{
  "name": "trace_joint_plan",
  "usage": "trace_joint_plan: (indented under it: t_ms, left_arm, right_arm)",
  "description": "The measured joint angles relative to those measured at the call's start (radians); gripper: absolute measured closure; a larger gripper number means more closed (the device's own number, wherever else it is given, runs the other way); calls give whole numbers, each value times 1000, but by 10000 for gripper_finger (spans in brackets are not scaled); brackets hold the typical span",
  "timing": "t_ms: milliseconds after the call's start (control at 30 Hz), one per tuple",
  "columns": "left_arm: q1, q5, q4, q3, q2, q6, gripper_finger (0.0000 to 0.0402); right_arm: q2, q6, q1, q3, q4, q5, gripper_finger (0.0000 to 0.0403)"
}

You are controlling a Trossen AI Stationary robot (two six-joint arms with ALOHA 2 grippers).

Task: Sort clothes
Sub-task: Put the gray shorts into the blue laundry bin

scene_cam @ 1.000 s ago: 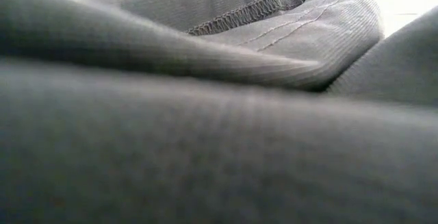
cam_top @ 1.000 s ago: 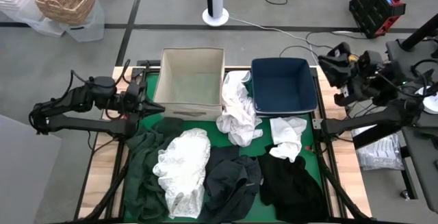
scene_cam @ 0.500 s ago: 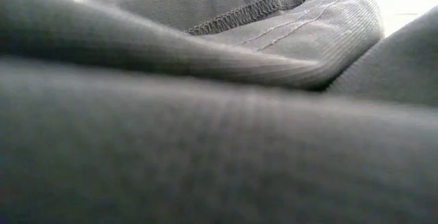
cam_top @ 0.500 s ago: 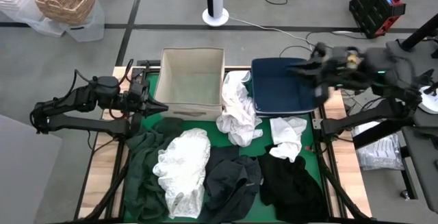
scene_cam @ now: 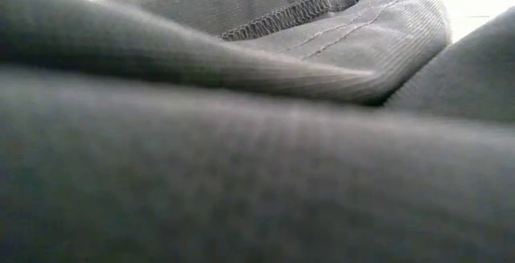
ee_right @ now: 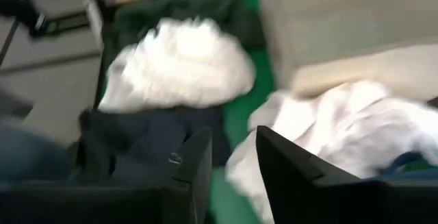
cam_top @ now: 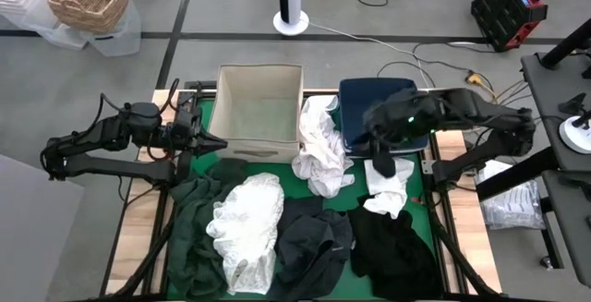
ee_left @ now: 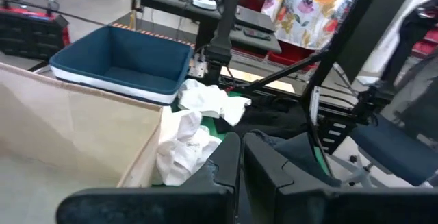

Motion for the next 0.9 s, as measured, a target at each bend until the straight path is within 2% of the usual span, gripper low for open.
trace_joint_plan:
  t_ms: [167,333,500,600,800,900]
  left_arm:
    - [0,-18,-1,2,0,0,402]
    - [0,-21,15,2,8,0,402]
    - [-15,114,155,-1,77,0,402]
    - [-46,124,172,-1,138,18,402]
    - [-134,68,238,0,264,63,402]
    - [-189,-11,295,0,315,81,402]
  right_arm:
    - [77,10,84,-9,-78,-20,267]
    - [131,0,125,-13,-77,-18,254]
    - [165,-5,127,-14,-71,-17,248]
    - [164,-11,127,-14,-73,-16,247]
    - [128,5,127,-14,-88,12,258]
    - [84,-2,127,-14,-116,68,264]
